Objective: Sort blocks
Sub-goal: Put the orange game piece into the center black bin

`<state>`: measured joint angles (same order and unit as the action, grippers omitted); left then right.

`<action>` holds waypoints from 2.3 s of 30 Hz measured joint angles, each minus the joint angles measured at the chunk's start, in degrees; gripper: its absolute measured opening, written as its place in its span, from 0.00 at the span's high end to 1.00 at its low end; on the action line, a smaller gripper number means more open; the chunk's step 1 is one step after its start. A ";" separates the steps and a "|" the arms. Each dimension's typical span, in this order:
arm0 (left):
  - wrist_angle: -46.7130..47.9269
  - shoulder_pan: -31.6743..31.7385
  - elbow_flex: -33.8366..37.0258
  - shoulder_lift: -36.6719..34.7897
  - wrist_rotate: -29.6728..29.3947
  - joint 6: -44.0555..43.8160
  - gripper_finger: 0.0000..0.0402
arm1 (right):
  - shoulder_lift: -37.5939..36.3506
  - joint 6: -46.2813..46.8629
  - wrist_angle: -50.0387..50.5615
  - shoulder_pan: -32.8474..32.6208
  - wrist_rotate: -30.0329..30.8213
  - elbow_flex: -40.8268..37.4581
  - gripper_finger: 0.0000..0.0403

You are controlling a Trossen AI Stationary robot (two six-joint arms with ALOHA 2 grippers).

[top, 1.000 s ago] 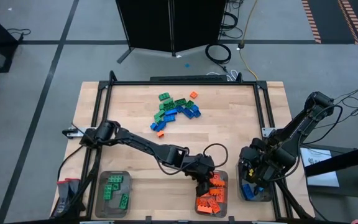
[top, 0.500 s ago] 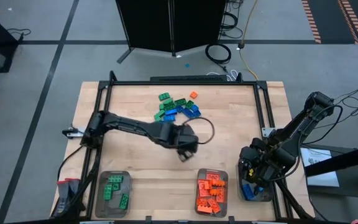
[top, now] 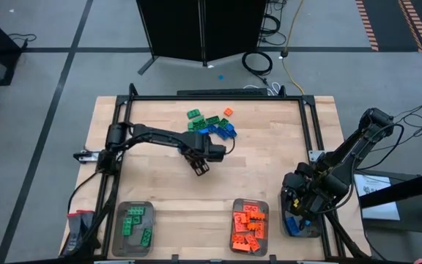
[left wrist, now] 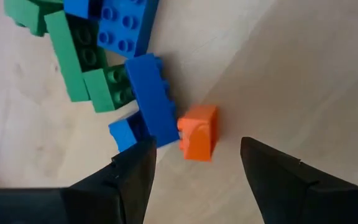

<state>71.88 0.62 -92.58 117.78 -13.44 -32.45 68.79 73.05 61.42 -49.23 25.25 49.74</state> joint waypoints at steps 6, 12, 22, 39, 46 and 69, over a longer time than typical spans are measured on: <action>-0.80 0.92 3.27 -0.07 2.27 1.37 0.41 | 0.00 0.33 0.00 0.00 -0.07 0.00 0.32; -3.58 -0.57 8.02 -0.07 4.42 1.97 0.41 | 0.00 0.29 0.23 0.00 0.14 0.00 0.32; -14.24 -1.59 11.36 -0.11 5.23 3.34 0.52 | 0.00 0.27 1.64 0.00 0.23 0.00 0.32; -15.16 -1.21 10.24 -3.31 6.09 1.71 0.99 | 0.00 1.21 1.80 0.00 0.28 0.00 0.32; -14.15 -0.91 9.64 -10.44 7.58 -4.59 0.98 | 0.02 1.10 1.82 0.00 2.05 0.00 0.32; -19.96 2.41 9.49 -9.11 8.47 -12.28 0.51 | 0.02 1.10 1.78 0.02 1.89 0.00 0.32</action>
<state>51.92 3.03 -83.09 108.67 -4.97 -44.73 68.82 74.15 63.20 -49.22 27.14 49.74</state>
